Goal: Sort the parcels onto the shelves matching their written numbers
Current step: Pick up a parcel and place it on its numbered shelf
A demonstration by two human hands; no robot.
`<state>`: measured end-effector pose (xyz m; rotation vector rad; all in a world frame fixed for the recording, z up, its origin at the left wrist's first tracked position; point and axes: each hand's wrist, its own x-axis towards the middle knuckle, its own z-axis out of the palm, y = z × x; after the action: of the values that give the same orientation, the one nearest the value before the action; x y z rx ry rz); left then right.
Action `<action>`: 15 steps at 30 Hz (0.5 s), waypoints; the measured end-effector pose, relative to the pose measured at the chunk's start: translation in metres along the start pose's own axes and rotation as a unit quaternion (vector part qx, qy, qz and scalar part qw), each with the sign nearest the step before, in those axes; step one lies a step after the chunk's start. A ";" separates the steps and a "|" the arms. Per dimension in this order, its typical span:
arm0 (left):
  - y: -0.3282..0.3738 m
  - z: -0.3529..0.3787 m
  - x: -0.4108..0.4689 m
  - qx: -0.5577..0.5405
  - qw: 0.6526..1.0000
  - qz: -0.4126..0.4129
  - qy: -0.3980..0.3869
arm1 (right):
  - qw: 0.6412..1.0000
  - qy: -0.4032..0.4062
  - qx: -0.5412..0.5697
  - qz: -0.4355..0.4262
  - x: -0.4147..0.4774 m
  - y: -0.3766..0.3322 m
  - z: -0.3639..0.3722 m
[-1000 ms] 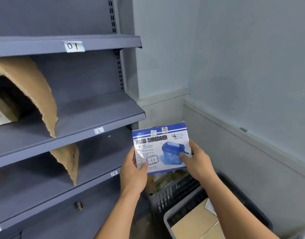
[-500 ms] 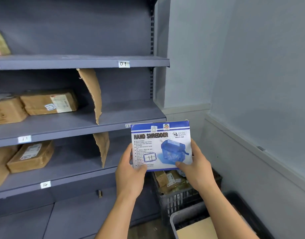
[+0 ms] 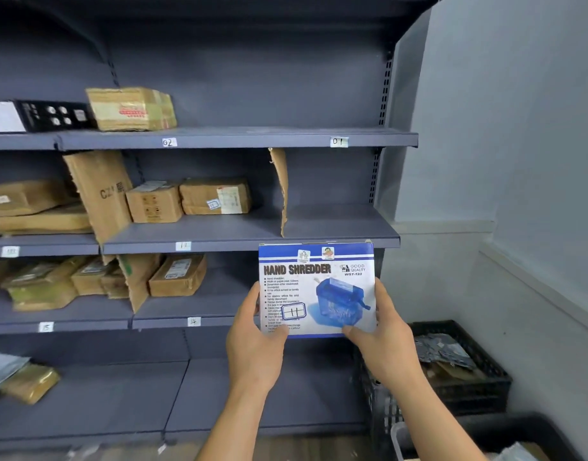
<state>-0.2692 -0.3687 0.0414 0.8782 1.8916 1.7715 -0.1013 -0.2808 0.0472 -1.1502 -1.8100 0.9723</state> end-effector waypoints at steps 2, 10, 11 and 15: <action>-0.003 -0.018 0.003 -0.002 1.000 0.004 0.004 | 1.000 0.000 -0.002 -0.009 -0.003 -0.010 0.017; -0.014 -0.118 0.034 0.016 0.999 -0.013 0.034 | 1.000 -0.008 -0.008 -0.020 -0.012 -0.058 0.115; -0.016 -0.130 0.037 0.021 0.999 -0.012 0.034 | 1.000 -0.009 -0.005 -0.021 -0.014 -0.063 0.126; -0.024 -0.169 0.052 0.031 0.999 -0.003 0.035 | 1.000 -0.012 -0.001 -0.024 -0.019 -0.078 0.164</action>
<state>-0.4238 -0.4571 0.0433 0.8409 2.0013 1.7694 -0.2688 -0.3541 0.0448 -1.0964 -1.8504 0.9610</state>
